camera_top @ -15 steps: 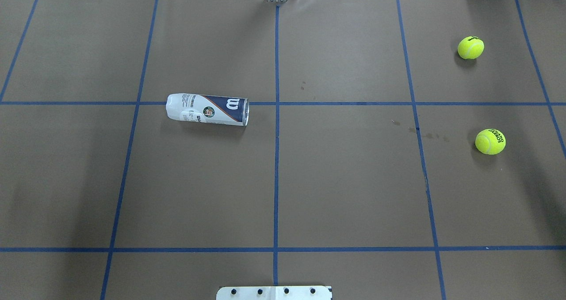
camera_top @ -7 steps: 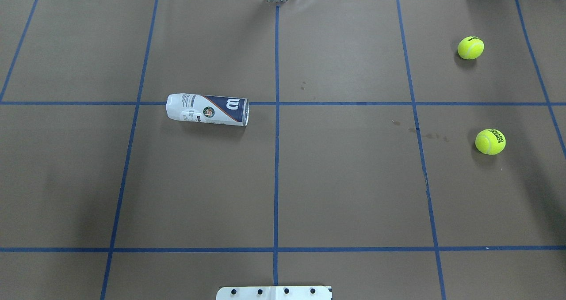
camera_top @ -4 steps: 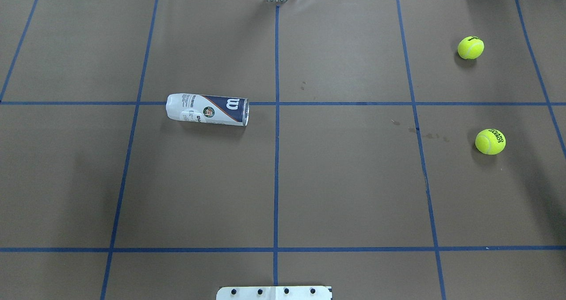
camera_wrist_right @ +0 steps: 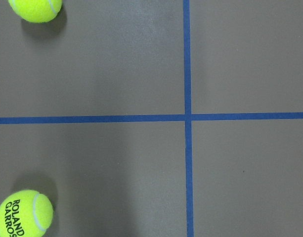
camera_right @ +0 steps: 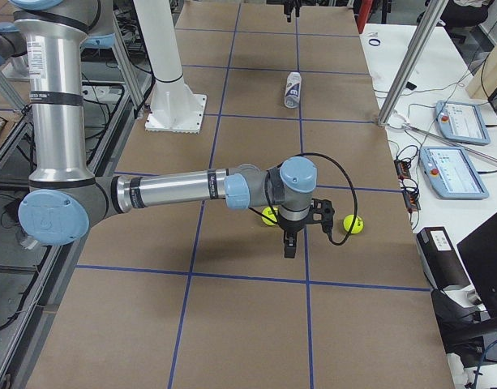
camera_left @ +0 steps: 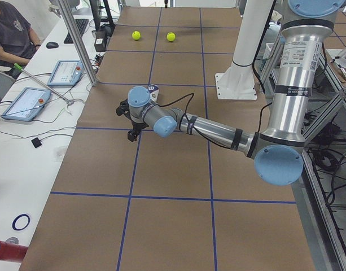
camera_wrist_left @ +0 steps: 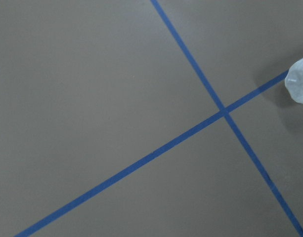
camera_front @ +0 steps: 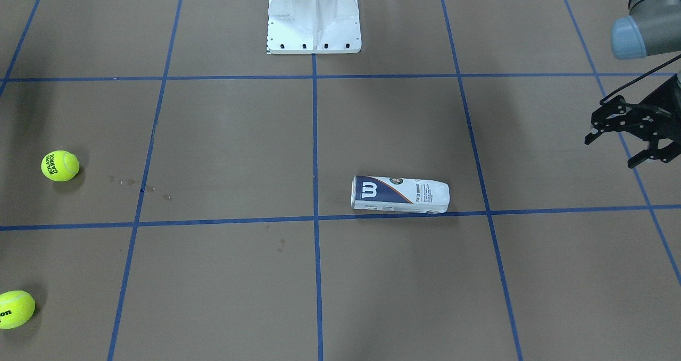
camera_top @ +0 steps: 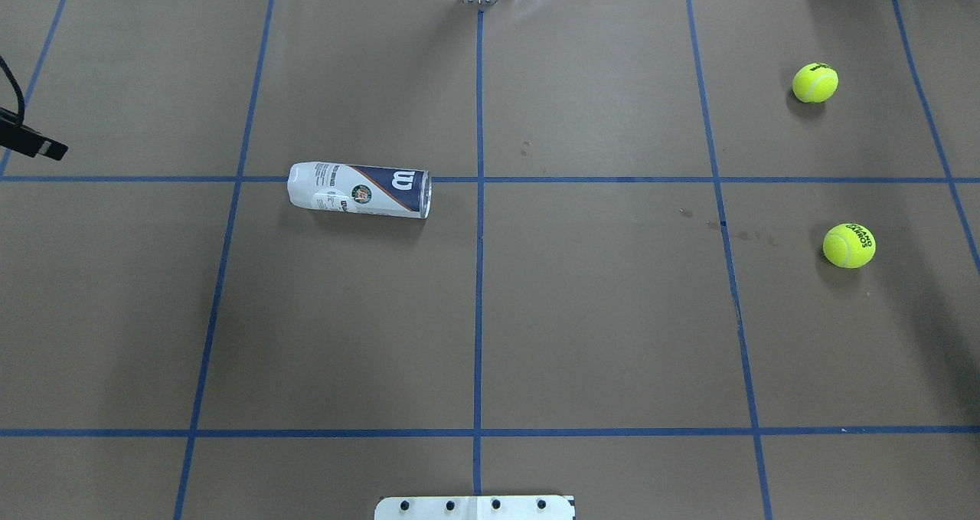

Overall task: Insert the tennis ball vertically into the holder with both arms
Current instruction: 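Reach the left gripper toward the white tennis-ball can lying on its side, then close the left gripper around the white can's body, then lift the can with the left gripper and rotate it upright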

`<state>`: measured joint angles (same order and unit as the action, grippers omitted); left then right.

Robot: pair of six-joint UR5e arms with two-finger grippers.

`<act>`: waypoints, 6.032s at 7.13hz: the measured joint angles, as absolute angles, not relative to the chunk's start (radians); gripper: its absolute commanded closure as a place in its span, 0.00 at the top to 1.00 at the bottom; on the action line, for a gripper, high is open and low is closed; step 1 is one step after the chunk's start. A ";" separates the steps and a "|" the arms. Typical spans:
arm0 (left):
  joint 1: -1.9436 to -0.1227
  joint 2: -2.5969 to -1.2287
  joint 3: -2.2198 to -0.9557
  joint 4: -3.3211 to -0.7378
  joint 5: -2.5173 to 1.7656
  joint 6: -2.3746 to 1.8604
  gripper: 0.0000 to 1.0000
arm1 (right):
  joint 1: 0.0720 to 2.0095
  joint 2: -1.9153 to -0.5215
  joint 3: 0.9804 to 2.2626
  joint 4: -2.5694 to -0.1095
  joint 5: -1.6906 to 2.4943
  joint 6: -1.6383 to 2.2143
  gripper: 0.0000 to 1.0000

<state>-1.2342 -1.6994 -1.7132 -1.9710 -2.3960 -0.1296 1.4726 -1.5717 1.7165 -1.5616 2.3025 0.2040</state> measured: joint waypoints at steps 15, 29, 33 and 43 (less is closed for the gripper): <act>-0.716 -2.329 -1.381 -1.976 -2.069 0.352 0.99 | 1.473 -1.567 1.709 -1.567 2.354 0.285 1.00; -0.639 -2.383 -1.263 -1.965 -1.958 0.390 0.99 | 1.473 -1.577 1.700 -1.568 2.363 0.293 1.00; -0.638 -2.388 -1.252 -1.965 -1.948 0.399 0.71 | 1.473 -1.577 1.700 -1.568 2.364 0.293 1.00; -0.673 -2.376 -1.419 -2.348 -1.958 -0.042 0.62 | 1.473 -1.576 1.709 -1.566 2.370 0.293 1.00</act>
<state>-0.6732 -2.3758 -1.4194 -2.3479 -1.9582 -0.0424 1.4726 -1.5759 1.7091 -1.5659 2.3700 0.2930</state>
